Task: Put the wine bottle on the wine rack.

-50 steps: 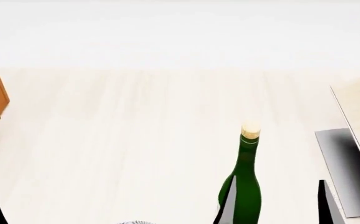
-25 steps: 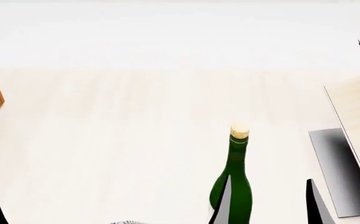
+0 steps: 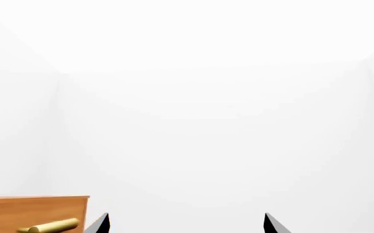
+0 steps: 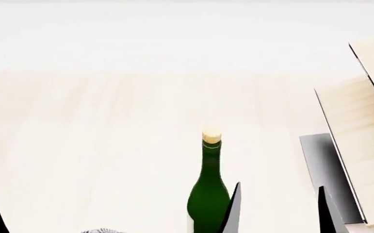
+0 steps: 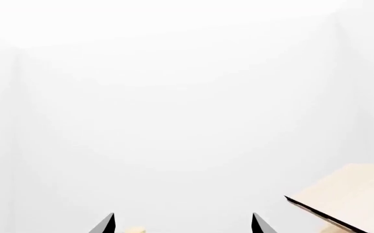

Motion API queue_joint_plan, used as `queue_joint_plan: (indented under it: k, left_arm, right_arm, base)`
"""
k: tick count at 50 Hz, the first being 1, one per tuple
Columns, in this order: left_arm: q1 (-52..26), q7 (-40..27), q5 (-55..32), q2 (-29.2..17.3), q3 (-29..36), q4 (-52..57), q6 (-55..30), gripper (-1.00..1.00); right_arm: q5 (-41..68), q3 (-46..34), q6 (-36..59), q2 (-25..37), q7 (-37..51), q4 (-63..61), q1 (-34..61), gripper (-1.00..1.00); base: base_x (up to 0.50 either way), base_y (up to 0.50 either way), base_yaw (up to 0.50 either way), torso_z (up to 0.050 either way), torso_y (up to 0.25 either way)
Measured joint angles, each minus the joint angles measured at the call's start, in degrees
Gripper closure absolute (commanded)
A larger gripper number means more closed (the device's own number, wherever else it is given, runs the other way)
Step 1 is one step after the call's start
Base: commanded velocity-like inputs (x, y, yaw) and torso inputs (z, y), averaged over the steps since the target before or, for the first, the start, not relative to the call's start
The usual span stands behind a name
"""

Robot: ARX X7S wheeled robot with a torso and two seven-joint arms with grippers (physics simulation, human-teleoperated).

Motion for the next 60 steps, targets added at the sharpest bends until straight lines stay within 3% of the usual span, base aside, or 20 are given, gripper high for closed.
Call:
queue_joint_plan:
  k: [60]
  left_arm:
    - [-0.30, -1.28, -0.09, -1.01, 0.83, -0.27, 0.23, -1.00]
  right_arm:
    - [0.19, -1.05, -0.26, 0.94, 1.08, 0.37, 0.34, -1.00]
  base:
    - [0.00, -0.14, 0.00, 0.000, 0.000]
